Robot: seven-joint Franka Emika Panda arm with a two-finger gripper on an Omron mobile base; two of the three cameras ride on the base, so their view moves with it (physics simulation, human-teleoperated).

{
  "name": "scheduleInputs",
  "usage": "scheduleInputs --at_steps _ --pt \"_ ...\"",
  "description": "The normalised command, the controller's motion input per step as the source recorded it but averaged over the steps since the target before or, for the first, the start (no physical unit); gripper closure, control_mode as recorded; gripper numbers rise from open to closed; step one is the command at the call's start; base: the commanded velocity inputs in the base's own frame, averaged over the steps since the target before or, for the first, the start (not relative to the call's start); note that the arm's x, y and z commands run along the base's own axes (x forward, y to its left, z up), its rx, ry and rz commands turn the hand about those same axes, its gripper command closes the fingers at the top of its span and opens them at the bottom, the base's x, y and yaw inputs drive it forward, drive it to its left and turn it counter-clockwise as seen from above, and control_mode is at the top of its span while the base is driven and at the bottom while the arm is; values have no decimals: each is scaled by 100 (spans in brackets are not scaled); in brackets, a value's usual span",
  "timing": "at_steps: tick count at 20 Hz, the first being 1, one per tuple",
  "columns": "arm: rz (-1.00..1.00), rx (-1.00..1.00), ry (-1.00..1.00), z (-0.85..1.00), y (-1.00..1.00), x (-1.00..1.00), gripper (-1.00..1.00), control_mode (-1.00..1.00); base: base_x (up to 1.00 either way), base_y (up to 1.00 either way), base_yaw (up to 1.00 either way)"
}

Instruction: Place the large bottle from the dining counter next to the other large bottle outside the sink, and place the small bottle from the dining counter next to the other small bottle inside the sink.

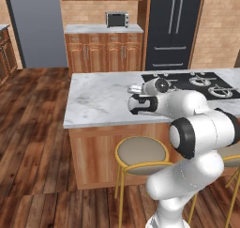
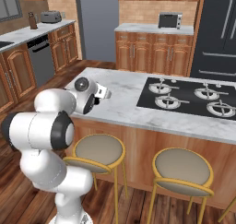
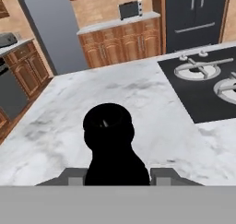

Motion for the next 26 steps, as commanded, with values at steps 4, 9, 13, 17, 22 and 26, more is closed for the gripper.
scheduleInputs --at_steps 4,9,13,17,22,26 --pt "11 0 14 -5 -3 -16 100 -100 0 0 0" --pt "12 -8 9 -4 0 -20 100 -100 0 0 0" --pt "8 -14 0 0 0 -36 100 -100 0 0 0" --pt "6 -13 0 0 0 -40 100 -100 0 0 0" --pt "5 -7 -1 0 0 -55 100 -100 0 0 0" --pt "4 0 -1 0 0 -42 100 -100 0 0 0"
